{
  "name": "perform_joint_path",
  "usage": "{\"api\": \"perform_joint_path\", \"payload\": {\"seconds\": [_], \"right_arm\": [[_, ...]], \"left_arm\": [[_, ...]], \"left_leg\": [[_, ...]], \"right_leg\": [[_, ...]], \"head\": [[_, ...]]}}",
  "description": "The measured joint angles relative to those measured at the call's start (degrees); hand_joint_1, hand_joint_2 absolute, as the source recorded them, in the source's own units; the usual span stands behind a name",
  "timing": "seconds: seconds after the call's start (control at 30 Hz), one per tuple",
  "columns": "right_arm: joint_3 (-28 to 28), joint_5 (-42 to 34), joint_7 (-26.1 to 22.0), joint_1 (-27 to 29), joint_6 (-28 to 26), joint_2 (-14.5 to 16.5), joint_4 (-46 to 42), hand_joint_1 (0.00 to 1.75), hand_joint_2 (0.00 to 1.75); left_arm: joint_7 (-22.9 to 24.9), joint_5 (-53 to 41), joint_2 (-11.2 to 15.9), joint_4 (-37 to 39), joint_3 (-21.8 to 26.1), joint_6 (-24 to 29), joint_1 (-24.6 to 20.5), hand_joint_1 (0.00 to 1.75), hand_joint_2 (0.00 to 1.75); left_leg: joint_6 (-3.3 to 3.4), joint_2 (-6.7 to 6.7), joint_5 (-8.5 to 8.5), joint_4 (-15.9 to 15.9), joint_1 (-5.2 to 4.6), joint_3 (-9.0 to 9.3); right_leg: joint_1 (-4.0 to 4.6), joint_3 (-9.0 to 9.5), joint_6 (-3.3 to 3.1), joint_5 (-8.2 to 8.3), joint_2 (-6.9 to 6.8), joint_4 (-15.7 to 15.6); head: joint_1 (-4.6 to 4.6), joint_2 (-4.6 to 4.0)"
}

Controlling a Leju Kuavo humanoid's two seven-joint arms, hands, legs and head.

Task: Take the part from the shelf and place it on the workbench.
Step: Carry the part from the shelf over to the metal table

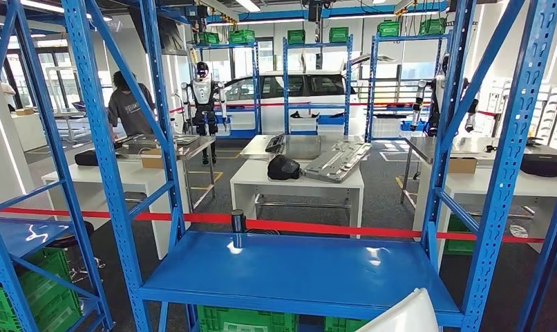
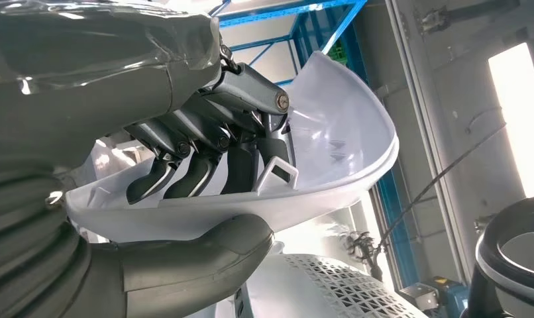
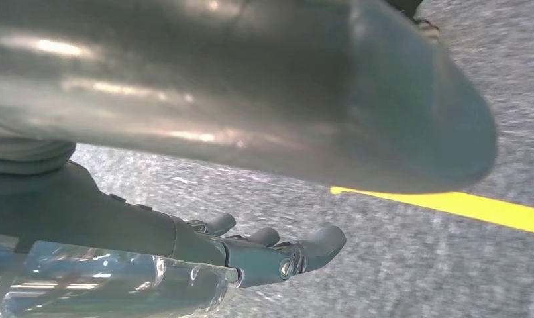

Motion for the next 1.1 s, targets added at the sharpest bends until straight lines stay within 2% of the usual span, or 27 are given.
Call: {"api": "perform_joint_path", "payload": {"seconds": [0.03, 0.07, 0.1, 0.13, 0.2, 0.23, 0.27, 0.33, 0.4, 0.43, 0.47, 0.53, 0.57, 0.6, 0.63, 0.67, 0.7, 0.73, 0.77, 0.8, 0.87, 0.9, 0.93, 0.97, 1.03, 1.07, 1.1], "right_arm": [[0.0, 0.0, 0.0, 0.0, 0.0, 0.0, 0.0, 0.00, 0.00], [-0.1, 0.0, 0.0, 0.0, 0.0, 0.0, 0.1, 0.00, 0.00], [-0.1, 0.0, 0.0, 0.0, 0.0, 0.0, 0.2, 0.00, 0.00], [-0.1, 0.1, 0.0, 0.0, 0.0, 0.0, 0.2, 0.00, 0.00], [-0.1, 0.3, -0.1, 0.0, 0.0, 0.0, 0.4, 0.00, 0.00], [-0.2, 0.4, -0.2, -0.1, 0.0, 0.1, 0.5, 0.00, 0.00], [-0.2, 0.6, -0.3, -0.1, -0.1, 0.1, 0.6, 0.00, 0.00], [-0.3, 1.1, -0.7, -0.2, -0.3, 0.0, 0.8, 0.00, 0.00], [-0.5, 1.7, -1.1, -0.3, -0.6, -0.1, 1.2, 0.00, 0.00], [-0.6, 2.0, -1.4, -0.4, -0.6, -0.2, 1.5, 0.00, 0.00], [-0.7, 2.2, -1.6, -0.3, -0.7, -0.3, 1.7, 0.00, 0.00], [-0.9, 2.7, -1.9, -0.4, -0.8, -0.6, 2.1, 0.00, 0.00], [-1.0, 2.8, -2.1, -0.5, -0.9, -0.8, 2.3, 0.00, 0.00], [-1.0, 2.9, -2.3, -0.6, -0.9, -1.0, 2.5, 0.00, 0.00], [-1.1, 3.1, -2.5, -0.7, -1.0, -1.3, 2.7, 0.00, 0.00], [-1.2, 3.3, -2.7, -0.7, -1.0, -1.5, 2.8, 0.00, 0.00], [-1.2, 3.5, -2.9, -0.8, -1.0, -1.7, 3.0, 0.00, 0.00], [-1.2, 3.7, -3.1, -1.0, -1.0, -1.9, 3.3, 0.00, 0.00], [-1.3, 3.9, -3.2, -1.1, -1.1, -2.1, 3.6, 0.00, 0.00], [-1.3, 4.1, -3.3, -1.3, -1.2, -2.3, 3.9, 0.00, 0.00], [-1.4, 4.3, -3.4, -1.4, -1.4, -2.5, 4.5, 0.00, 0.00], [-1.5, 4.4, -3.5, -1.4, -1.4, -2.6, 4.8, 0.00, 0.00], [-1.5, 4.4, -3.5, -1.4, -1.5, -2.6, 5.1, 0.00, 0.00], [-1.6, 4.4, -3.5, -1.5, -1.5, -2.6, 5.3, 0.00, 0.00], [-1.6, 4.5, -3.6, -1.5, -1.7, -2.7, 5.5, 0.00, 0.00], [-1.7, 4.6, -3.7, -1.5, -1.9, -2.8, 5.7, 0.00, 0.00], [-1.7, 4.7, -3.8, -1.5, -2.1, -2.8, 5.9, 0.00, 0.00]], "left_arm": [[0.0, 0.0, 0.0, 0.0, 0.0, 0.0, 0.0, 1.61, 1.75], [0.0, 0.0, 0.1, 0.0, 0.0, 0.0, 0.0, 1.61, 1.75], [0.0, 0.0, 0.2, 0.0, 0.0, 0.0, 0.0, 1.61, 1.75], [0.0, 0.0, 0.2, 0.0, 0.0, 0.0, 0.0, 1.61, 1.75], [0.0, -0.1, 0.2, 0.0, 0.0, 0.0, 0.0, 1.61, 1.75], [0.0, -0.3, 0.2, 0.0, 0.0, 0.1, -0.1, 1.61, 1.75], [0.0, -0.4, 0.2, -0.1, 0.0, 0.1, -0.1, 1.61, 1.75], [-0.1, -0.6, 0.2, -0.2, 0.0, 0.2, -0.2, 1.61, 1.75], [-0.2, -0.9, 0.2, -0.1, 0.0, 0.3, -0.3, 1.61, 1.75], [-0.2, -1.0, 0.2, -0.1, 0.0, 0.3, -0.3, 1.61, 1.75], [-0.3, -1.0, 0.2, -0.1, 0.0, 0.3, -0.3, 1.61, 1.75], [-0.4, -1.0, 0.1, -0.1, 0.0, 0.3, -0.2, 1.61, 1.75], [-0.4, -1.0, 0.1, -0.1, -0.1, 0.3, -0.2, 1.61, 1.75], [-0.4, -1.0, 0.2, 0.0, -0.1, 0.3, -0.2, 1.61, 1.75], [-0.4, -1.1, 0.2, 0.1, -0.2, 0.3, -0.2, 1.61, 1.75], [-0.4, -1.2, 0.1, 0.1, -0.2, 0.3, -0.2, 1.61, 1.75], [-0.4, -1.4, 0.1, 0.2, -0.2, 0.3, -0.2, 1.61, 1.75], [-0.5, -1.5, 0.1, 0.2, -0.2, 0.4, -0.2, 1.61, 1.75], [-0.5, -1.7, 0.1, 0.2, -0.3, 0.4, -0.2, 1.61, 1.75], [-0.5, -1.8, 0.1, 0.2, -0.3, 0.4, -0.2, 1.61, 1.75], [-0.5, -2.0, 0.1, 0.3, -0.4, 0.4, -0.2, 1.61, 1.75], [-0.5, -2.0, 0.2, 0.3, -0.4, 0.5, -0.2, 1.61, 1.75], [-0.5, -2.0, 0.2, 0.4, -0.5, 0.5, -0.2, 1.61, 1.75], [-0.5, -2.0, 0.2, 0.4, -0.5, 0.6, -0.2, 1.61, 1.75], [-0.5, -2.0, 0.3, 0.4, -0.5, 0.6, -0.2, 1.61, 1.75], [-0.6, -2.0, 0.3, 0.4, -0.5, 0.6, -0.2, 1.61, 1.75], [-0.6, -2.1, 0.3, 0.5, -0.5, 0.6, -0.2, 1.61, 1.75]], "left_leg": [[-0.19, 0.00, -2.53, 3.9, 0.08, -0.71], [-0.25, 0.00, -3.62, 7.1, 0.14, -0.90], [-0.21, 0.00, -3.38, 8.6, 0.18, -0.31], [-0.06, -0.02, -2.12, 8.0, 0.19, 1.34], [0.73, -0.11, -0.01, 1.1, 0.02, 7.32], [1.15, -0.15, -0.30, -3.7, -0.12, 10.63], [1.54, -0.19, -0.87, -7.2, -0.36, 12.92], [2.18, -0.22, -1.57, -10.4, -0.85, 14.42], [3.08, -0.14, 0.01, -11.0, -0.92, 13.65], [3.51, -0.07, 0.98, -11.3, -0.83, 13.08], [3.82, -0.01, 2.00, -11.7, -0.72, 12.33], [4.03, 0.02, 3.70, -11.6, -0.77, 10.38], [3.95, 0.05, 4.54, -11.5, -0.79, 9.34], [3.84, 0.10, 5.33, -11.4, -0.76, 8.26], [3.65, 0.15, 6.04, -11.1, -0.68, 7.18], [3.40, 0.19, 6.61, -10.7, -0.54, 6.06], [3.09, 0.20, 7.04, -10.1, -0.43, 4.99], [2.76, 0.20, 7.37, -9.3, -0.41, 3.97], [2.42, 0.22, 7.69, -8.6, -0.46, 3.21], [2.14, 0.25, 8.02, -8.1, -0.55, 2.70], [1.63, 0.29, 8.82, -7.9, -0.49, 2.26], [1.38, 0.24, 8.71, -7.8, -0.33, 2.00], [1.09, 0.17, 7.55, -7.0, -0.18, 1.60], [0.80, 0.11, 5.39, -5.3, -0.07, 0.97], [0.34, 0.07, -0.71, 1.6, -0.01, -0.72], [0.26, 0.07, -2.83, 5.6, 0.00, -1.43], [0.28, 0.07, -3.73, 8.5, 0.00, -1.57]], "right_leg": [[0.09, -0.85, -0.03, 0.76, -0.01, 0.0], [0.19, -1.73, -0.01, 1.50, -0.01, 0.1], [0.31, -2.64, 0.03, 2.21, -0.01, 0.1], [0.44, -3.50, 0.09, 2.89, 0.00, 0.2], [0.64, -4.82, 0.27, 4.13, 0.07, 0.2], [0.72, -5.21, 0.47, 4.71, 0.12, 0.1], [0.69, -5.35, 0.76, 5.27, 0.13, 0.0], [0.48, -5.35, 1.53, 6.38, 0.13, -0.4], [0.32, -5.69, 1.97, 6.67, 0.15, -0.6], [0.33, -6.24, 1.84, 5.44, 0.18, 0.2], [0.32, -7.11, 1.53, 3.18, 0.19, 2.3], [0.25, -9.27, 1.19, -2.56, 0.20, 9.8], [0.20, -9.97, 1.52, -4.10, 0.20, 13.7], [0.14, -10.02, 2.16, -4.28, 0.19, 16.5], [0.02, -9.12, 2.97, -3.30, 0.19, 17.3], [-0.16, -7.10, 3.72, -1.84, 0.18, 15.7], [-0.40, -4.14, 4.24, -1.00, 0.18, 12.1], [-0.44, -0.82, 4.36, -1.29, 0.24, 7.5], [-0.43, 1.64, 4.06, -2.06, 0.33, 3.6], [-0.32, 3.07, 3.57, -3.01, 0.41, 1.1], [-0.13, 2.87, 2.36, -3.31, 0.44, 0.2], [-0.16, 2.42, 1.81, -2.91, 0.33, 0.3], [-0.22, 1.94, 1.24, -2.38, 0.22, 0.3], [-0.29, 1.40, 0.75, -1.75, 0.12, 0.3], [-0.16, 0.14, 0.31, -0.45, 0.03, 0.4], [-0.05, -0.59, 0.27, 0.17, 0.03, 0.4], [0.07, -1.38, 0.27, 0.79, 0.02, 0.4]], "head": [[-0.02, 0.01], [-0.08, 0.01], [-0.08, 0.02], [-0.11, 0.01], [-0.16, 0.02], [-0.15, 0.02], [-0.11, 0.02], [-0.14, 0.02], [-0.20, -0.01], [-0.11, -0.01], [-0.02, -0.02], [0.18, 0.01], [0.23, 0.01], [0.27, 0.01], [0.31, 0.01], [0.32, 0.01], [0.37, 0.02], [0.43, 0.02], [0.43, 0.02], [0.43, 0.02], [0.28, 0.01], [0.25, -0.02], [0.17, -0.02], [0.14, -0.02], [0.00, 0.00], [-0.05, 0.01], [-0.10, 0.01]]}}
